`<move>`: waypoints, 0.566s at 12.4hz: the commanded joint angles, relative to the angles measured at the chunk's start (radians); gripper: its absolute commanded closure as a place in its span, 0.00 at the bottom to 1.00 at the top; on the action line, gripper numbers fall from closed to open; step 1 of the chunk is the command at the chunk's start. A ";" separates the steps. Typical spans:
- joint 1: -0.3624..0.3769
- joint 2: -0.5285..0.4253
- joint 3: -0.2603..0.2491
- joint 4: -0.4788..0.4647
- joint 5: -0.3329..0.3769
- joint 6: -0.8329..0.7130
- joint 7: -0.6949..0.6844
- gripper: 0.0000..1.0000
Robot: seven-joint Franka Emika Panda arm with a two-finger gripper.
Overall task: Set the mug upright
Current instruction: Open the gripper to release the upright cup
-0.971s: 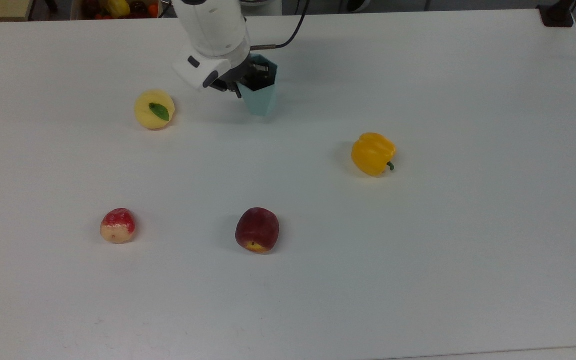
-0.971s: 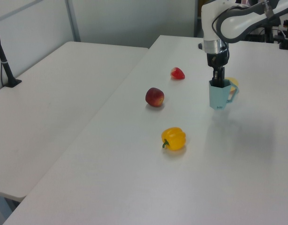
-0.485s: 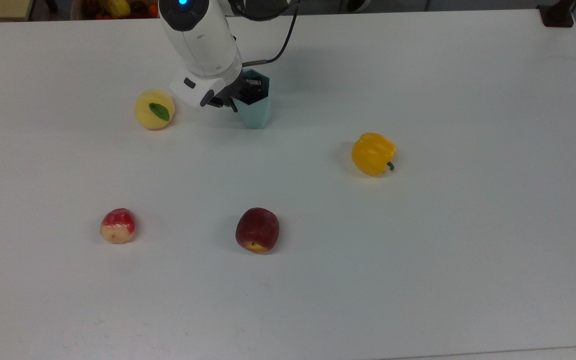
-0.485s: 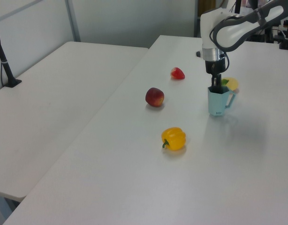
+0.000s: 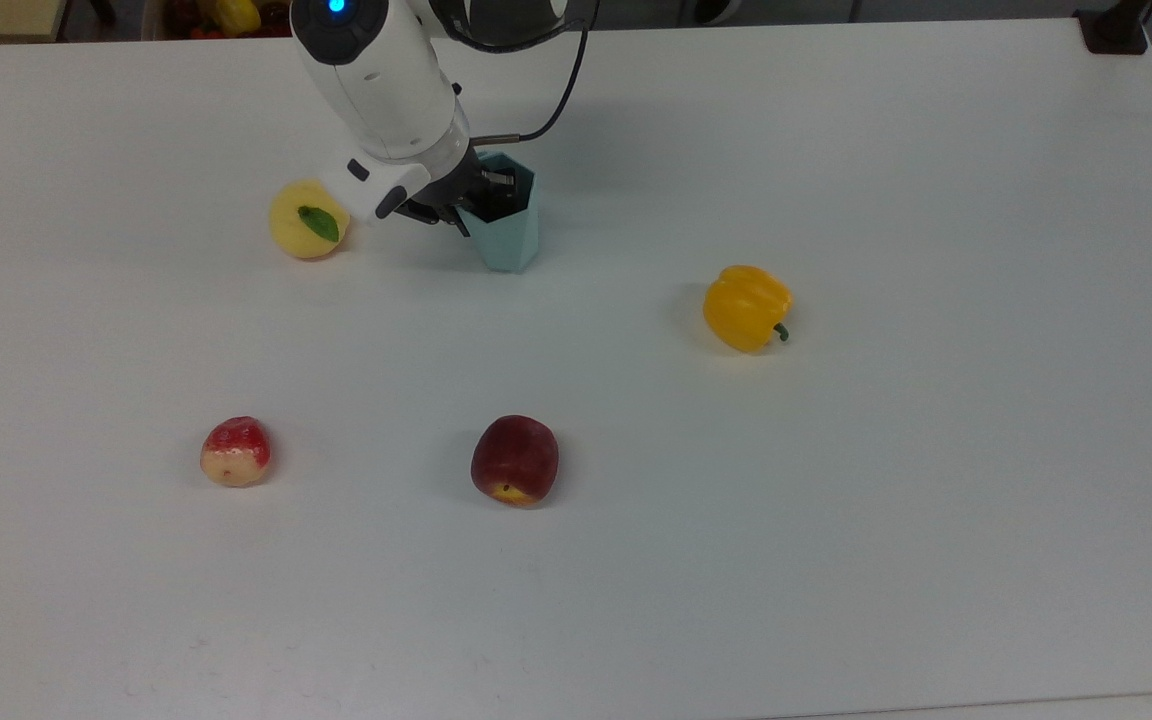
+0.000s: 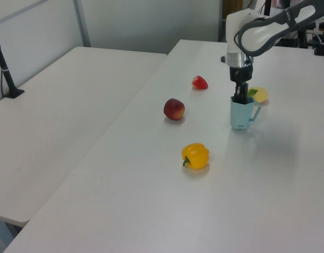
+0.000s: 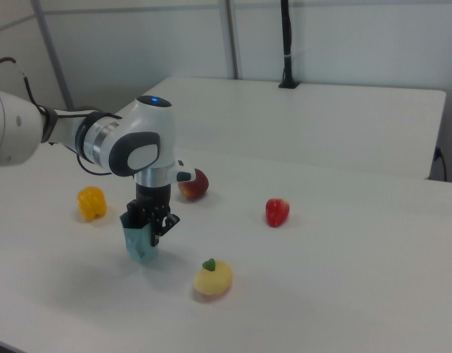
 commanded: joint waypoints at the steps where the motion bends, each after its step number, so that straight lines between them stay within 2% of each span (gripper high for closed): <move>1: 0.015 0.011 -0.010 0.003 0.007 0.037 0.051 1.00; 2: 0.015 0.013 -0.010 0.004 0.001 0.037 0.051 1.00; 3: 0.012 0.015 -0.010 0.003 -0.003 0.037 0.051 0.86; 4: 0.011 0.015 -0.010 0.004 -0.003 0.037 0.051 0.59; 6: 0.011 0.013 -0.010 0.004 -0.003 0.034 0.053 0.15; 7: 0.012 0.005 -0.010 0.006 -0.003 0.030 0.053 0.07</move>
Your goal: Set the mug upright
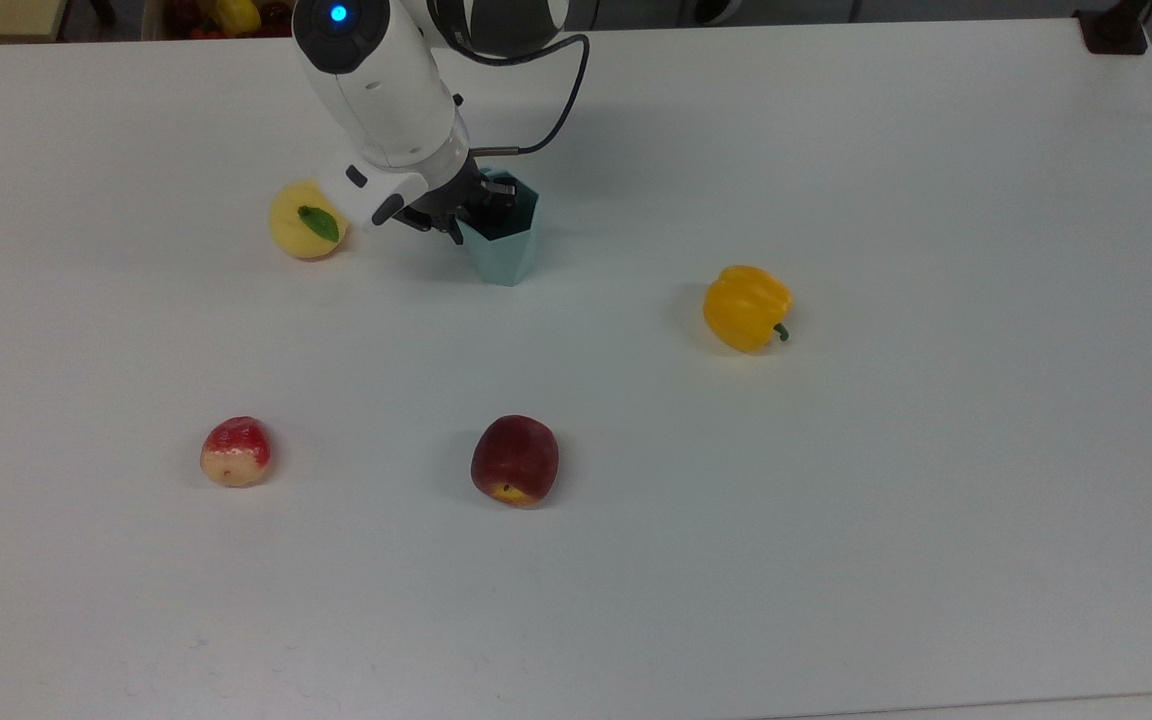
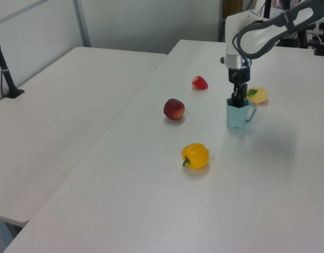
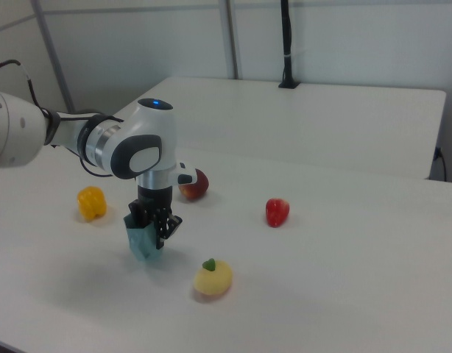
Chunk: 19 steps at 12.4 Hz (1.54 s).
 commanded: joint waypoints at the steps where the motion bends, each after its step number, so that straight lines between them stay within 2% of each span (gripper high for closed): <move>1: 0.017 -0.026 -0.010 0.026 -0.003 -0.001 0.030 0.00; 3: 0.020 -0.044 -0.010 0.086 -0.006 -0.036 0.111 0.00; 6: 0.021 -0.073 -0.001 0.253 -0.021 -0.221 0.183 0.00; 9: 0.035 -0.141 0.005 0.345 -0.032 -0.384 0.286 0.00; 11: 0.034 -0.182 0.034 0.401 -0.029 -0.468 0.390 0.00; 14: 0.040 -0.285 0.039 0.402 -0.015 -0.548 0.415 0.00; 17: 0.055 -0.338 0.030 0.361 -0.024 -0.542 0.395 0.00; 19: 0.060 -0.340 0.015 0.344 -0.032 -0.491 0.261 0.00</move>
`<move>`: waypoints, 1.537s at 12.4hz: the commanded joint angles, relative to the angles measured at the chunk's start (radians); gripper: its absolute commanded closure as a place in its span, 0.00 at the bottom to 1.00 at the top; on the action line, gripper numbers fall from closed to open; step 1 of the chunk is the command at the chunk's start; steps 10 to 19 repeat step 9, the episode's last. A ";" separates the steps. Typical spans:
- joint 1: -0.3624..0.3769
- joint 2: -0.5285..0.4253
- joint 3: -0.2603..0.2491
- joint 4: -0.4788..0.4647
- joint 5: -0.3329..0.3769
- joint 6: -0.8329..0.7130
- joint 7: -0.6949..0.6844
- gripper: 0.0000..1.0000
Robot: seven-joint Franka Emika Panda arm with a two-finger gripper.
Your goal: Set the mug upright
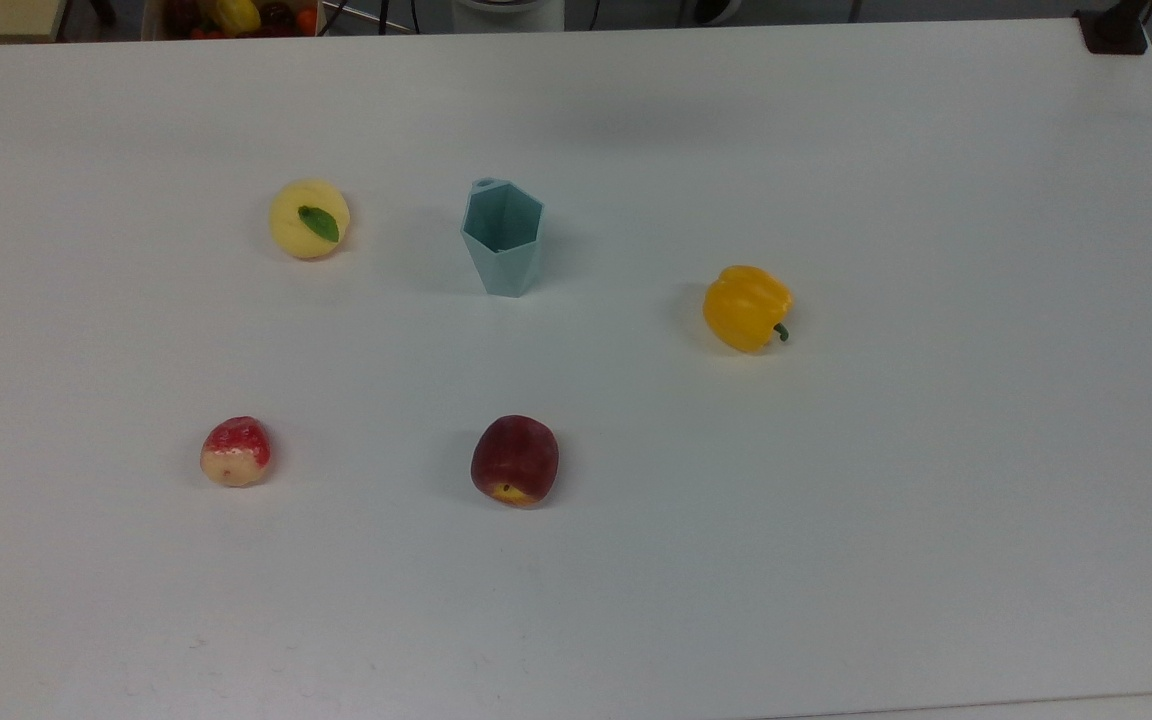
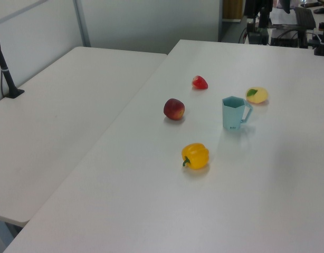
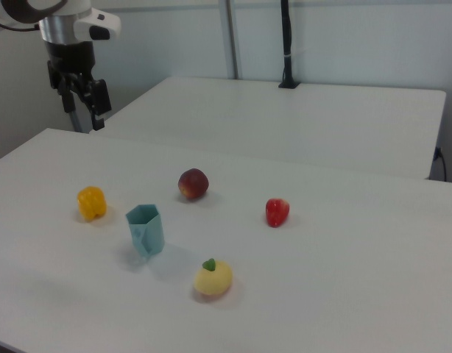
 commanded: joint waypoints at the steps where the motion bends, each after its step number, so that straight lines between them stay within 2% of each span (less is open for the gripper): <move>1: 0.050 -0.032 -0.071 -0.081 -0.022 0.098 -0.202 0.00; 3: 0.084 -0.030 -0.122 -0.115 -0.029 0.190 -0.328 0.00; 4: 0.082 -0.029 -0.120 -0.132 -0.047 0.220 -0.386 0.00; 19: 0.076 -0.030 -0.120 -0.137 -0.065 0.214 -0.388 0.00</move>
